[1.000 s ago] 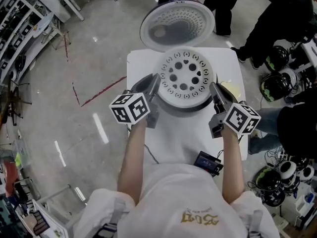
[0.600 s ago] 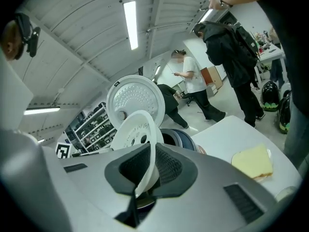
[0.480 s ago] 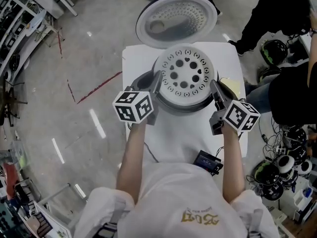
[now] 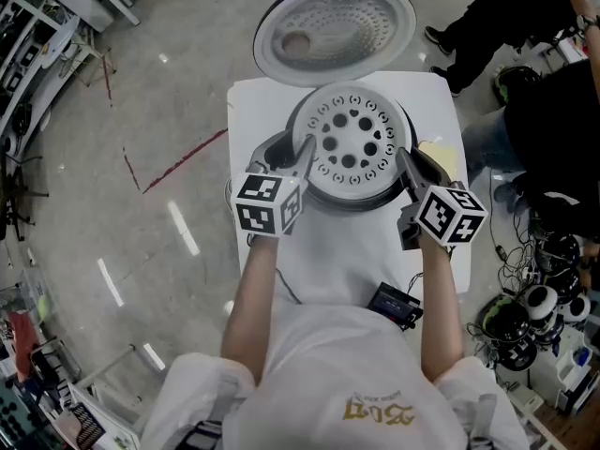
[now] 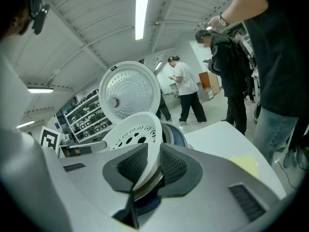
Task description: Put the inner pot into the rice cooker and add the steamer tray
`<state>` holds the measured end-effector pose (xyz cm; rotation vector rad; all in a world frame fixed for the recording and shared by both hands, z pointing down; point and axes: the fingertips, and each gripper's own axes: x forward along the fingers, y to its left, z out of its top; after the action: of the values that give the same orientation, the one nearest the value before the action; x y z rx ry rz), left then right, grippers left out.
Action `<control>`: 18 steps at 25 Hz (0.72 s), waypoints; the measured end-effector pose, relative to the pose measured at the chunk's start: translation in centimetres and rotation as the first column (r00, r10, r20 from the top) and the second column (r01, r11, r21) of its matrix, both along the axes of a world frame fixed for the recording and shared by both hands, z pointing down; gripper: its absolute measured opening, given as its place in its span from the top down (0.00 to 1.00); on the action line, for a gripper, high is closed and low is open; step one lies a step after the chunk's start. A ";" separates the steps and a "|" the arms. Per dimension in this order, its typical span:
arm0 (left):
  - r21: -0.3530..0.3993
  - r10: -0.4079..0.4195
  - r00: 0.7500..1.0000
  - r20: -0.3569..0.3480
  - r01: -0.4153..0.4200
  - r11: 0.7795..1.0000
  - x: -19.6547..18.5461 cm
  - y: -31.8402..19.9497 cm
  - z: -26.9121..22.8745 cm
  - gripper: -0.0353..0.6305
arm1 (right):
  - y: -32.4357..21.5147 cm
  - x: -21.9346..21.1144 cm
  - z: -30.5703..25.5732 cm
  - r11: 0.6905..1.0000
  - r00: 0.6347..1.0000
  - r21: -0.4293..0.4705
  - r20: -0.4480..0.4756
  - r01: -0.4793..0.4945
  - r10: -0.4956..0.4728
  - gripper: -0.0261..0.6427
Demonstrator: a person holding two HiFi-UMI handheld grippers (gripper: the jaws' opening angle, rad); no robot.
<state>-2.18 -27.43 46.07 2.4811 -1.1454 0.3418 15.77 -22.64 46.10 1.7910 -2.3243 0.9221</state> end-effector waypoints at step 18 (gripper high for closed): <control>0.153 0.012 0.974 0.225 -0.047 0.987 0.8 0.4 1.2 0.41 | -0.3 -0.1 0.6 0.998 0.954 0.043 -0.295 -0.045 0.055 0.78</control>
<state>-1.33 -27.06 47.30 2.6522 -1.2685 0.5724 15.72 -22.92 46.73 1.8610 -2.1295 0.5713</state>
